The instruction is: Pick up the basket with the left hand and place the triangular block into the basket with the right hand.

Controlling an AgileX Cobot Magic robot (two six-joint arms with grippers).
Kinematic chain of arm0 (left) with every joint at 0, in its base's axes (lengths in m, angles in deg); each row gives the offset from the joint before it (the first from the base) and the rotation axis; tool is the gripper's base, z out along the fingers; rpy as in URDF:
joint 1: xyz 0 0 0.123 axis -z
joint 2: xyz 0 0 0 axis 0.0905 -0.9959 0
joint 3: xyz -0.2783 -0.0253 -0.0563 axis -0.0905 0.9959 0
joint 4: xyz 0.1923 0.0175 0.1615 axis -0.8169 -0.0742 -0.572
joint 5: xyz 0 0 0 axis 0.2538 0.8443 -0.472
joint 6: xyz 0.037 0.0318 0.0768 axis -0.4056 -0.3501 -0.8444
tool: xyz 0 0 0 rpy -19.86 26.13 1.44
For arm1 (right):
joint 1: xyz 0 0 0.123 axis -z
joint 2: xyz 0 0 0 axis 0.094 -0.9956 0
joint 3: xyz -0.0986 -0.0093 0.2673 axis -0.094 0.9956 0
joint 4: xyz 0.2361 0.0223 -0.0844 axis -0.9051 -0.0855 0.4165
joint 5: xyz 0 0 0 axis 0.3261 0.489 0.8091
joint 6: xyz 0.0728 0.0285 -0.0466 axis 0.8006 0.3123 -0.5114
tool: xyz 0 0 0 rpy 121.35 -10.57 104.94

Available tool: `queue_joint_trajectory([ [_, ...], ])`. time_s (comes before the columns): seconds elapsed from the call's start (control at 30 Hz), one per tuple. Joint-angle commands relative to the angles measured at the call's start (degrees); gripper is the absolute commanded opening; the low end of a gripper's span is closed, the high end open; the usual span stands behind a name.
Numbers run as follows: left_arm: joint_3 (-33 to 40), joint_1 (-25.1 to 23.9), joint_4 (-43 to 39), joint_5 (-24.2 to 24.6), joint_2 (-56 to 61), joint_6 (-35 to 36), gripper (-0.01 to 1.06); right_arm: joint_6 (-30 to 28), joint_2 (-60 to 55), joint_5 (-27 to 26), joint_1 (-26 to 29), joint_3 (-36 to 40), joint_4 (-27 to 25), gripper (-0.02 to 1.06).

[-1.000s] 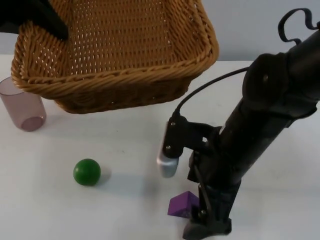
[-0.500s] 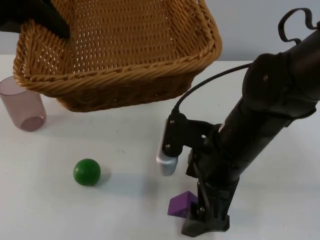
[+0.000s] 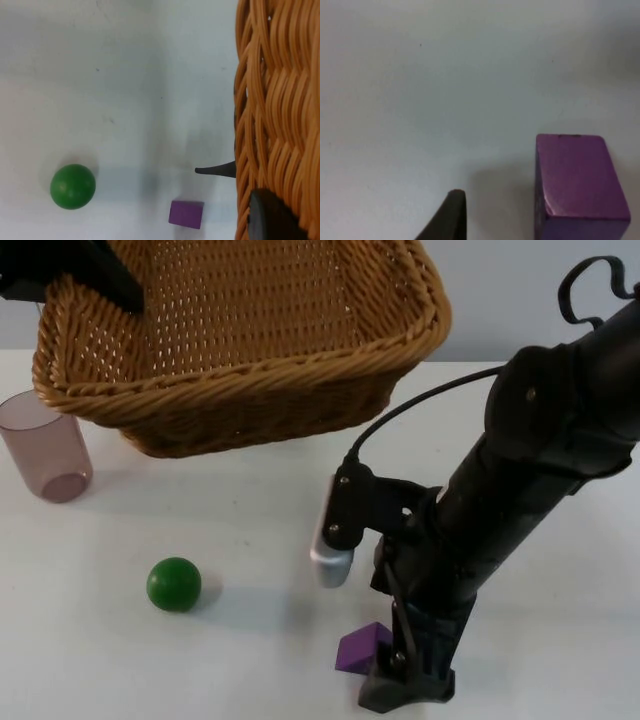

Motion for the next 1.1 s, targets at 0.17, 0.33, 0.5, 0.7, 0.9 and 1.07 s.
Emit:
queue_joint_trajectory([
  [0.17, 0.0, 0.0, 2.5, 0.1, 0.8, -0.2, 0.00, -0.7, 0.0, 0.6, -0.3, -0.3, -0.5, 0.93],
  [0.33, 0.0, 0.0, 2.5, -0.2, 0.8, -0.2, 0.00, -0.7, 0.0, 0.6, -0.3, -0.3, -1.8, 0.74],
  [0.5, 0.0, 0.0, 2.5, -0.2, 0.8, -0.2, 0.00, -0.4, 0.0, 0.2, -1.0, -0.3, -2.0, 0.34],
  [0.7, 0.0, 0.0, 2.6, -0.3, 0.8, -0.2, 0.00, -0.3, 0.0, -1.1, -2.3, -0.3, -1.9, 0.20],
  [0.9, 0.0, 0.0, 2.6, -0.3, 0.8, -0.2, 0.00, 0.4, 0.0, -1.5, -2.4, -0.3, -2.0, 0.20],
  [1.07, 0.0, 0.0, 2.6, -0.3, 0.8, -0.2, 0.00, 4.7, 0.0, -1.6, -2.4, -0.3, -1.7, 0.19],
])
